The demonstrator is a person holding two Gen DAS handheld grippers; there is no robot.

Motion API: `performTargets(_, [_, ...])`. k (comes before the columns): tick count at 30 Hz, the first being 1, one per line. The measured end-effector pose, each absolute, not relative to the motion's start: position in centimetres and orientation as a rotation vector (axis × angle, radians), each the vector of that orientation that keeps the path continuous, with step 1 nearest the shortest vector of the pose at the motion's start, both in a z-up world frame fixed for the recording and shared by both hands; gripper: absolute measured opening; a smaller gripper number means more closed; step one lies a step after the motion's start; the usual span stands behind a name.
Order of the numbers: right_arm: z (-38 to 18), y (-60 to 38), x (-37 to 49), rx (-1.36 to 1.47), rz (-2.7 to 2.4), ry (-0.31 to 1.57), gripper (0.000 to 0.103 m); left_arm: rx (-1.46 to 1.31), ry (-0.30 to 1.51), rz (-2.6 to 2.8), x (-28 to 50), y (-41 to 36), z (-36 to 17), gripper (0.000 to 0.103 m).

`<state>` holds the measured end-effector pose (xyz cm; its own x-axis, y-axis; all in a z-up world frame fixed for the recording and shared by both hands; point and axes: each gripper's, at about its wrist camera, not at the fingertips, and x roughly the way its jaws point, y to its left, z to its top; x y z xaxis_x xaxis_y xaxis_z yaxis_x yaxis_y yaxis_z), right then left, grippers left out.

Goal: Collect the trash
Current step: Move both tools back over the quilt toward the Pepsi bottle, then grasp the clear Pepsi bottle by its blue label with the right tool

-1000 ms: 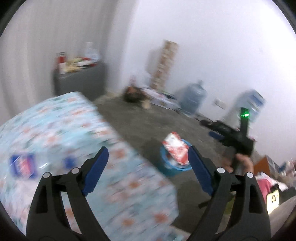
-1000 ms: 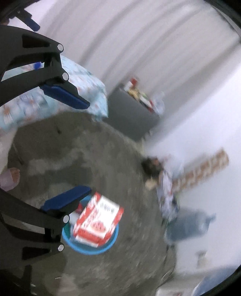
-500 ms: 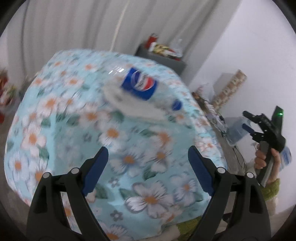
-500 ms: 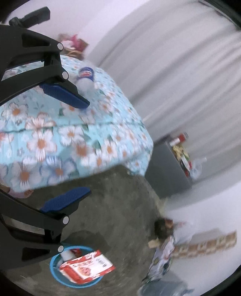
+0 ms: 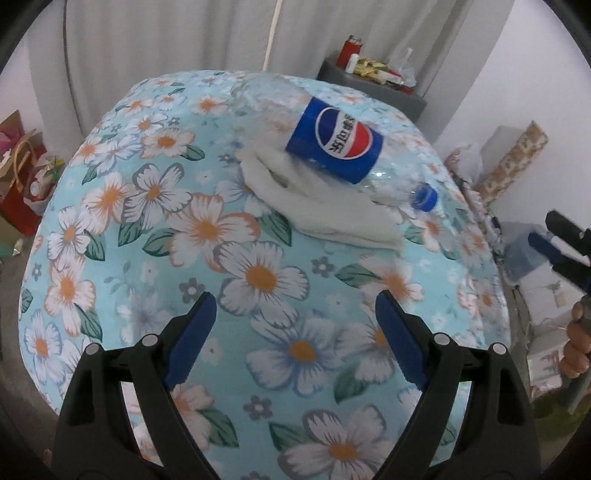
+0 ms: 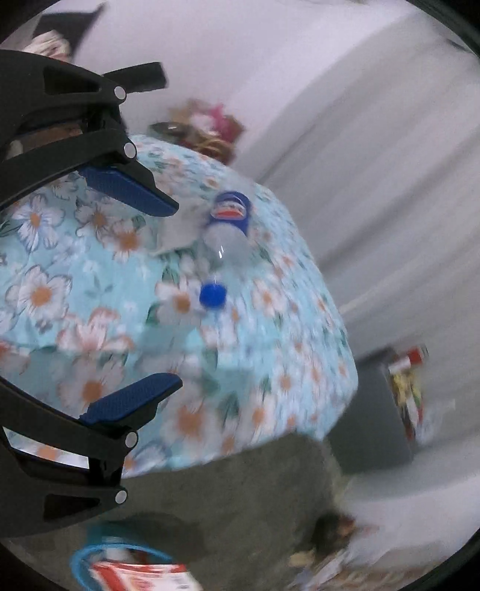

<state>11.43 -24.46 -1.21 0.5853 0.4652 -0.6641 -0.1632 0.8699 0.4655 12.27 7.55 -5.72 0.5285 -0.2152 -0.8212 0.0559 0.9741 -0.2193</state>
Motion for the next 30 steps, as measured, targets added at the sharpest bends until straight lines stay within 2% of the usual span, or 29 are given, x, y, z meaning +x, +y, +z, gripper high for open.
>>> performTargets(7, [0.1,-14.8,17.6,0.04,0.567,0.916,0.084,-0.109,1.0,-0.086,13.0,8.0,-6.4,0.083])
performTargets(14, [-2.6,-6.7,23.6,-0.268,0.695,0.99,0.084,-0.136,1.014,-0.05,13.9,9.5,-6.9,0.083])
performTargets(23, [-6.7,-4.2,28.0,-0.339,0.682,1.128,0.084,-0.106,1.008,-0.016,14.5,10.0,-7.2,0.083])
performTargets(25, [-7.1,-4.5,28.2,-0.325,0.657,1.138,0.081,-0.086,0.999,-0.011,14.5,10.0,-7.2,0.083])
performTargets(30, [-6.6,-6.0,28.3,-0.252,0.604,1.166,0.065,-0.057,0.984,-0.008,14.5,9.8,-7.1,0.083])
